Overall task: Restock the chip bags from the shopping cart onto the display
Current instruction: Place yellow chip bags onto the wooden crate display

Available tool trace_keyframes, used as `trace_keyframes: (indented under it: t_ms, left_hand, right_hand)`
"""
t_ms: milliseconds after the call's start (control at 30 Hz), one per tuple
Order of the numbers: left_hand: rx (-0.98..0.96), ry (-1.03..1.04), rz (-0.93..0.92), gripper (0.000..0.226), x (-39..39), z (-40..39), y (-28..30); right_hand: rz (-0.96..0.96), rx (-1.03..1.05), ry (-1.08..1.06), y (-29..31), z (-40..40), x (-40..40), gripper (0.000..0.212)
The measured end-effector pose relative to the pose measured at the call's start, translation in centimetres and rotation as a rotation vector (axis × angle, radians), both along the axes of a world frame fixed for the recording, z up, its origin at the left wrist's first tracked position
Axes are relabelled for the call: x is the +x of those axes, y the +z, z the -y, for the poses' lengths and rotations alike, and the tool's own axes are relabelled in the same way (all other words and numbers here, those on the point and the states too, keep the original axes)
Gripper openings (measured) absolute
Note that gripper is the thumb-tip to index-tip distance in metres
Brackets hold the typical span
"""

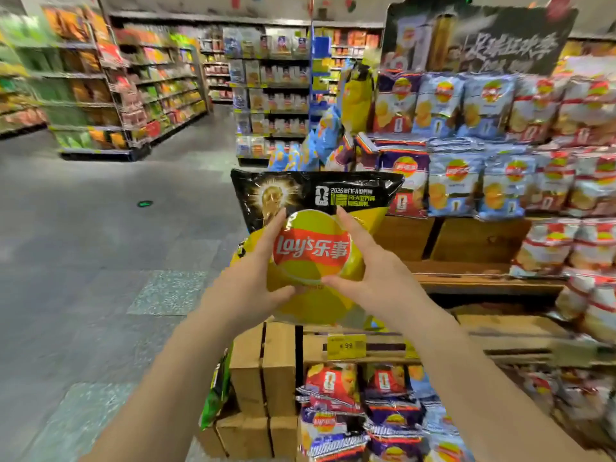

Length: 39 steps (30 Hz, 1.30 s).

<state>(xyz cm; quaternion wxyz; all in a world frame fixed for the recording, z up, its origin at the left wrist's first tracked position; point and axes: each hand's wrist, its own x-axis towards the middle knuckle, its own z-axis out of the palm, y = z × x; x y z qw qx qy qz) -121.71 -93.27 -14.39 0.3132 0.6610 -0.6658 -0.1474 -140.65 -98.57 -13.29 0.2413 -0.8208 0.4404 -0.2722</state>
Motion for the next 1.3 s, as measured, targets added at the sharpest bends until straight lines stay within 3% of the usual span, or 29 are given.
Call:
trace_keyframes:
  t_ms: [500, 833, 1067, 1300]
  left_hand:
    - [0.031, 0.196, 0.105, 0.105, 15.1, 6.4, 3.8]
    - [0.039, 0.353, 0.116, 0.104, 28.0, 7.5, 4.0]
    - [-0.008, 0.317, 0.131, 0.108, 41.0, 7.7, 3.6]
    - [0.017, 0.101, 0.13, 0.106, 52.3, 9.8, 4.8]
  right_hand:
    - [0.07, -0.062, 0.235, 2.3, 10.5, 16.3, 0.094]
    - [0.064, -0.06, 0.358, 2.6, 14.0, 31.4, 0.094]
    - [0.006, -0.106, 0.309, 2.8, 13.6, 43.2, 0.09]
    - [0.083, -0.08, 0.123, 2.7, 12.1, 52.3, 0.092]
